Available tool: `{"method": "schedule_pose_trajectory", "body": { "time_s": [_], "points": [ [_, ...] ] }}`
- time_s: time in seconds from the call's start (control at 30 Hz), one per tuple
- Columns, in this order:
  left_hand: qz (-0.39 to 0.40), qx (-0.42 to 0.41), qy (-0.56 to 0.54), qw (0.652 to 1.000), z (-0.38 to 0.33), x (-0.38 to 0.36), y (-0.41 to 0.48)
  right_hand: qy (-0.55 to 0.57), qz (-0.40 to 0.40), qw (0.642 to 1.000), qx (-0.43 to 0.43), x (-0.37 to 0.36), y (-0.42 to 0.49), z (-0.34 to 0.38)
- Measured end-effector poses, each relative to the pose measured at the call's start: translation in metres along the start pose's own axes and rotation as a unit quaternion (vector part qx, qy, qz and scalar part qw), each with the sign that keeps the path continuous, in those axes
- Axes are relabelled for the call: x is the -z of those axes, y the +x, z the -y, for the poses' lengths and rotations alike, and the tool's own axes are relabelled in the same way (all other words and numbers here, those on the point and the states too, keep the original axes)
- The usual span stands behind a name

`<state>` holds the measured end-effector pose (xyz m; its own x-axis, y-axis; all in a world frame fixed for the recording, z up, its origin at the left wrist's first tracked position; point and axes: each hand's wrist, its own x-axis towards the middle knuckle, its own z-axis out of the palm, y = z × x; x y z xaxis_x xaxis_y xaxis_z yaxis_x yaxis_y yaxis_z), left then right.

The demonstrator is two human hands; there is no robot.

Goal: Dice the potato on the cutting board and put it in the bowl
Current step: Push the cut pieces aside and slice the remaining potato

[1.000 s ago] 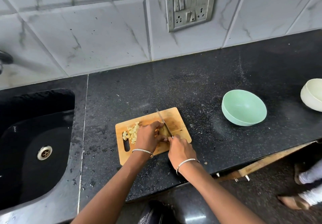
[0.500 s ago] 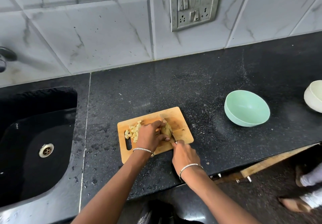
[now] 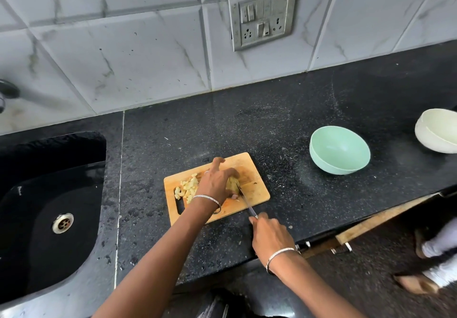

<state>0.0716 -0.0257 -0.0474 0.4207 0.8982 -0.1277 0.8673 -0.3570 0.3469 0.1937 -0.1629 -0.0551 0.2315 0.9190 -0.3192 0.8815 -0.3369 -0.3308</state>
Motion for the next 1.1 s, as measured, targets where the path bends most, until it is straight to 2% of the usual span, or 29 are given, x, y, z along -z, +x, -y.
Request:
{"method": "schedule_pose_trajectory", "body": {
  "time_s": [0.2, 0.37, 0.6, 1.1],
  "points": [
    [0.001, 0.003, -0.022, 1.000, 0.003, 0.000, -0.002, -0.004, 0.039, 0.999, -0.018, 0.037, -0.025, -0.024],
    [-0.037, 0.045, -0.111, 0.992, 0.002, -0.003, -0.008, 0.002, -0.008, 1.000, 0.002, 0.069, -0.014, -0.016],
    [-0.091, 0.087, -0.173, 0.977, 0.000, -0.018, -0.021, 0.017, -0.010, 1.000, 0.013, 0.034, 0.010, 0.016],
    [-0.102, 0.084, -0.191, 0.973, 0.003, -0.021, -0.019, 0.022, 0.001, 0.999, 0.036, 0.031, 0.020, 0.018]
  ]
}}
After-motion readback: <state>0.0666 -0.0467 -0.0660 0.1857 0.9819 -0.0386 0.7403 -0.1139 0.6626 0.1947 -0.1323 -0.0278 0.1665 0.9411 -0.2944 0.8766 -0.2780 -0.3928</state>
